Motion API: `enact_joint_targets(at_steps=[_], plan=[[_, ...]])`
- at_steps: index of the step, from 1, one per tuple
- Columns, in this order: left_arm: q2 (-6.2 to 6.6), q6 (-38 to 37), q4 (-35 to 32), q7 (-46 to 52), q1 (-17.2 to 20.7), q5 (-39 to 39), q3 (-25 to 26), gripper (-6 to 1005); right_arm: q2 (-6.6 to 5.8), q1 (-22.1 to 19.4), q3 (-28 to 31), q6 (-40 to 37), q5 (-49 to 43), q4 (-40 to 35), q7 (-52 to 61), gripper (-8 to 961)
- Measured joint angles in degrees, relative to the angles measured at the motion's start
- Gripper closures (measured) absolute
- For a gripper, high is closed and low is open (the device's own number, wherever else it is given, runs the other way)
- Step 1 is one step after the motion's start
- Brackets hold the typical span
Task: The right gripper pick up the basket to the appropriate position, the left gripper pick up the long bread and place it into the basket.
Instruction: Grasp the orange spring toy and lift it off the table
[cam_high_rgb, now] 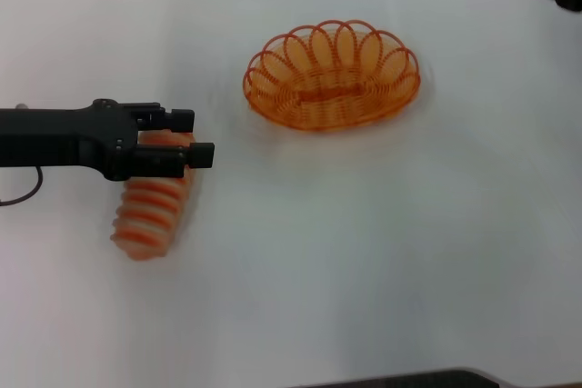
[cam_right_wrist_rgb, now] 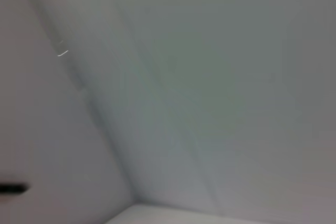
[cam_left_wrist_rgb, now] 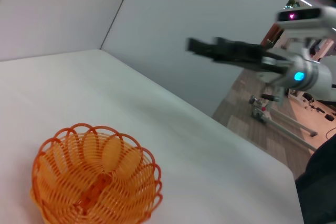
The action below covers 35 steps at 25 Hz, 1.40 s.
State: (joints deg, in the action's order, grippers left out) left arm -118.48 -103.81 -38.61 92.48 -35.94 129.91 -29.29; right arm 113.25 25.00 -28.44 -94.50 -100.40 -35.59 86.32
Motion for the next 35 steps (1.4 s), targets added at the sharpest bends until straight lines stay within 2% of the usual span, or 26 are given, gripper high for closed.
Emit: enact_joint_targets(at_steps=[4,9,14,15,16,18,22,24,28,32,35], plan=[[0.18,0.08,0.24,0.11,0.26,0.0,1.93,220,-1.69,0.25,-1.74,-8.53,-8.75,-3.29,0.62,277],[0.65,-0.32,0.02,2.36,0.34,0.01,4.78,220,-1.41,-0.24,-1.66,-9.43,-15.73,-5.31,1.19,277],[1.83,-0.92,-3.35,12.1,-0.49,0.74,3.36,221,-0.94,-0.24,-1.77,-6.35,-17.39,-4.85,1.16,277],[2.07,-1.16,-5.09,15.18,-0.6,0.87,2.77,221,-0.8,-0.18,-1.84,-5.74,-17.49,-4.79,1.17,277],[2.2,-1.7,-11.74,23.69,-0.6,0.92,1.16,221,-0.66,-0.07,-1.88,-5.08,-17.66,-4.75,1.2,277],[2.12,-1.94,-16.41,29.36,-0.61,1.31,-0.44,221,-0.42,0.14,-1.89,-3.87,-18.12,-4.71,1.24,277],[1.01,-1.03,-27.04,43.7,-1.11,6.73,-9.25,221,0.17,0.26,-1.88,-1.25,-18.46,-4.6,0.85,277],[0.19,0.29,-30.54,50.57,-2.12,11.92,-15.67,221,0.25,0.26,-1.74,-0.2,-18.49,-4.24,0.37,277],[-2.28,1.6,-33.41,61.08,-4.64,21.52,-24.38,221,0.29,0.46,-1.5,0.92,-18.51,-3.63,-0.05,277],[-4.97,2.41,-33.59,65.46,-6.54,28.37,-29.96,223,0.3,0.48,-1.4,2.6,-18.45,-3.21,-0.08,276],[-5.46,4.17,-32.48,69.82,-7.25,30.66,-36.31,223,0.3,0.48,-1.38,3.62,-18.31,-3.03,-0.31,276]])
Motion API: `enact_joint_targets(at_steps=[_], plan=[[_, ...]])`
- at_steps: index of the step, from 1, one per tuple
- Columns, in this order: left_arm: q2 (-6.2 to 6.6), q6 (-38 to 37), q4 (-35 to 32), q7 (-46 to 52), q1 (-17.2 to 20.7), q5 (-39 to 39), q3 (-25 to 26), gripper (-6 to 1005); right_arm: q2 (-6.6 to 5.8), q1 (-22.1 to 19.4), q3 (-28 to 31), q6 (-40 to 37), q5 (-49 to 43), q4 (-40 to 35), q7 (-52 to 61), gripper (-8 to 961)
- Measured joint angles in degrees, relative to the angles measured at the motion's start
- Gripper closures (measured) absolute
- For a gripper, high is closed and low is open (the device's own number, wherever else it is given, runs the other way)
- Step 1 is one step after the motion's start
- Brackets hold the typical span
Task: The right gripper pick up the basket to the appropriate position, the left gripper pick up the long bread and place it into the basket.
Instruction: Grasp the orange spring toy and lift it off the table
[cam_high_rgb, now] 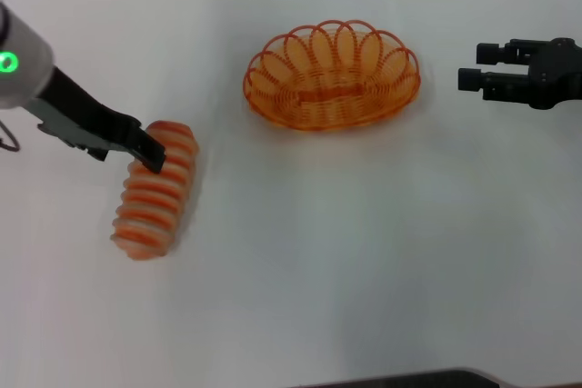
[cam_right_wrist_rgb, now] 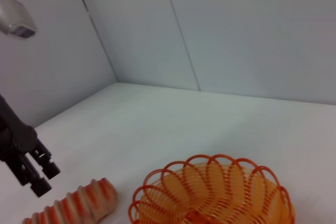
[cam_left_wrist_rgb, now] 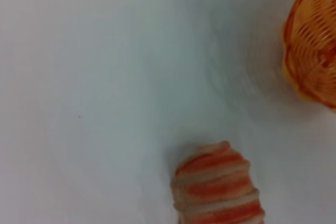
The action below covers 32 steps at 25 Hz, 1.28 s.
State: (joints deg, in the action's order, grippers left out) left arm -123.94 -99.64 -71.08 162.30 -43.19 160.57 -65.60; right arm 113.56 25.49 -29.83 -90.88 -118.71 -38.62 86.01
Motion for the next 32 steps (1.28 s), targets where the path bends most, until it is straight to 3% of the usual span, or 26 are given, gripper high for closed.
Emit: enact_joint_targets(at_steps=[9,17,23,32], plan=[[-0.28,4.54,2.23,7.81,-1.07,0.67,-10.54,224,0.03,0.69,0.04,0.99,0.07,0.93,-0.97,276],[-0.46,9.4,9.69,8.2,-2.46,1.54,-11.09,225,0.49,1.08,-0.01,0.95,0.07,0.93,-1.12,276],[-0.34,10.04,10.3,7.85,-2.58,1.49,-14.43,229,0.55,1.37,0.0,0.97,0.06,0.92,-1.12,276],[-0.16,9.58,9.64,6.35,-2.6,1.06,-14.26,392,0.52,1.64,0.04,0.97,0.06,0.92,-1.12,276]])
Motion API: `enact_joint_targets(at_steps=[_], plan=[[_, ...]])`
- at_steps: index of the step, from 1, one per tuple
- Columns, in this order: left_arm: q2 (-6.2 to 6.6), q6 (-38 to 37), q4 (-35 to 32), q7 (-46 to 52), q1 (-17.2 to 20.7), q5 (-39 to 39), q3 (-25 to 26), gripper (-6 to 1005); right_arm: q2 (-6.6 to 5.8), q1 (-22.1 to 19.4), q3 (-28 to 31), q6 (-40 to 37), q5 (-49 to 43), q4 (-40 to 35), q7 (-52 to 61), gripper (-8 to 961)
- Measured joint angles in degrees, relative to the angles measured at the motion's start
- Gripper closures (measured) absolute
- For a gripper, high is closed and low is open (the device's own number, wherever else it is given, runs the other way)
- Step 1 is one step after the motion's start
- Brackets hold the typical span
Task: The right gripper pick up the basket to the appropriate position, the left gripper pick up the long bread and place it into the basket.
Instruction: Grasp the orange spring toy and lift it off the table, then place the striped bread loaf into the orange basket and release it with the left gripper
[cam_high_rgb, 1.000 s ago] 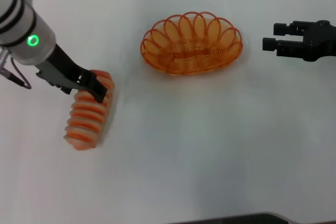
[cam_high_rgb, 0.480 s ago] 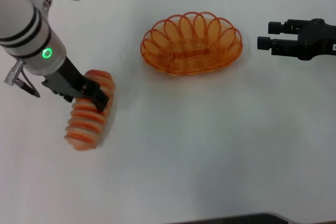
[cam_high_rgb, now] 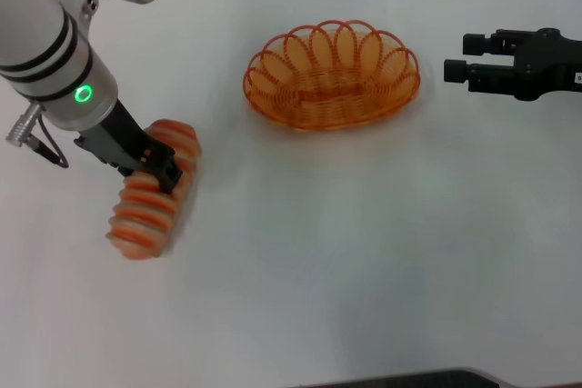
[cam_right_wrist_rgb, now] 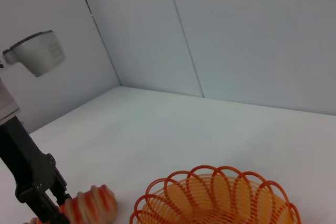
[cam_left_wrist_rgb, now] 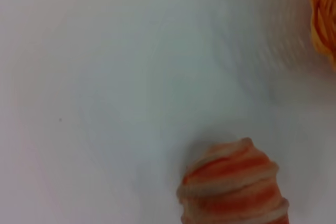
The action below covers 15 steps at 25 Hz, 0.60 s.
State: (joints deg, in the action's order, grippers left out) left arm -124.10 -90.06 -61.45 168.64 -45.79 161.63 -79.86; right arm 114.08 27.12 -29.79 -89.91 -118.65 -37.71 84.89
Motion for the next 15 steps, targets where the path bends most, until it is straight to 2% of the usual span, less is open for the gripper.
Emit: enact_joint_targets(at_steps=[6,9,15], plan=[[0.04,-0.12,-0.88,-1.25,0.04,-0.01,0.28,457,0.0,0.04,0.0,0.08,0.03,0.0,0.0,276],[0.03,-0.04,-4.28,-3.13,1.12,-0.22,1.42,488,0.0,-0.04,0.0,0.09,0.04,0.0,0.01,276],[0.25,-1.57,-9.02,-14.93,1.09,-1.81,14.02,562,0.07,-0.69,0.76,-0.22,0.08,0.0,0.01,276]])
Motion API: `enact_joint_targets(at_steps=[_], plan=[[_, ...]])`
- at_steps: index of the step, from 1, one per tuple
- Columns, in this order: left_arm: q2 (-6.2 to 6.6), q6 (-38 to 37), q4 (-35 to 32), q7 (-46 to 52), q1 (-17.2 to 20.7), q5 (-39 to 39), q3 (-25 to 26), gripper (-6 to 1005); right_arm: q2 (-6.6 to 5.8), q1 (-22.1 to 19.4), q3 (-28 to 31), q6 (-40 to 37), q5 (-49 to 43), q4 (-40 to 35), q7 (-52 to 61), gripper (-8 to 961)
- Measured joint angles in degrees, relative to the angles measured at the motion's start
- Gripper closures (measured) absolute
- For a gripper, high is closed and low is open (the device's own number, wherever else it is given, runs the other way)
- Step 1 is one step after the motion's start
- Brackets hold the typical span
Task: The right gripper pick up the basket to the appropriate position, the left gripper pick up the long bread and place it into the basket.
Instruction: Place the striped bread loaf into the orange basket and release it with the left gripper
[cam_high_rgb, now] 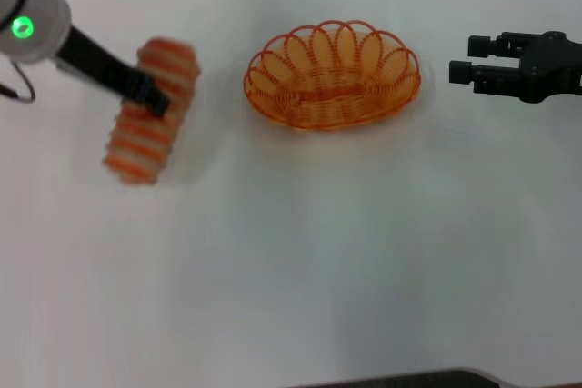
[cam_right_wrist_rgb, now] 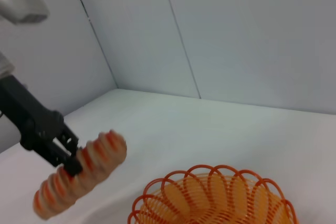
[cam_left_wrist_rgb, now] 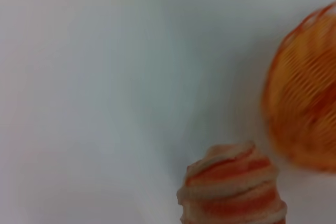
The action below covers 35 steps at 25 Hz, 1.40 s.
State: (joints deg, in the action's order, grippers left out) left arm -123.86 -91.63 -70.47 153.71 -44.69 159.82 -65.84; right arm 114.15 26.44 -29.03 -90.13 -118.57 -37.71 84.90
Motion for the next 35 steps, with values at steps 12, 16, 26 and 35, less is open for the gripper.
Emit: enact_joint_targets(at_steps=[12,16,26,35], plan=[[0.04,8.6,10.64,-29.66,-12.72,-16.71,3.21,664,0.03,-1.97,1.03,-3.84,0.01,0.01,-2.26,277],[0.01,13.8,17.35,-32.99,-16.55,-16.02,-3.43,680,0.24,-2.36,1.56,-3.94,0.02,0.73,-2.62,277],[-0.54,25.18,20.19,-33.33,-17.32,-16.34,-17.93,730,0.28,-2.25,2.54,-4.6,0.0,2.02,-3.23,276],[-0.13,23.99,18.65,-33.66,-15.23,-16.37,-15.85,309,0.09,-1.33,2.67,-4.26,0.0,2.03,-3.26,276]])
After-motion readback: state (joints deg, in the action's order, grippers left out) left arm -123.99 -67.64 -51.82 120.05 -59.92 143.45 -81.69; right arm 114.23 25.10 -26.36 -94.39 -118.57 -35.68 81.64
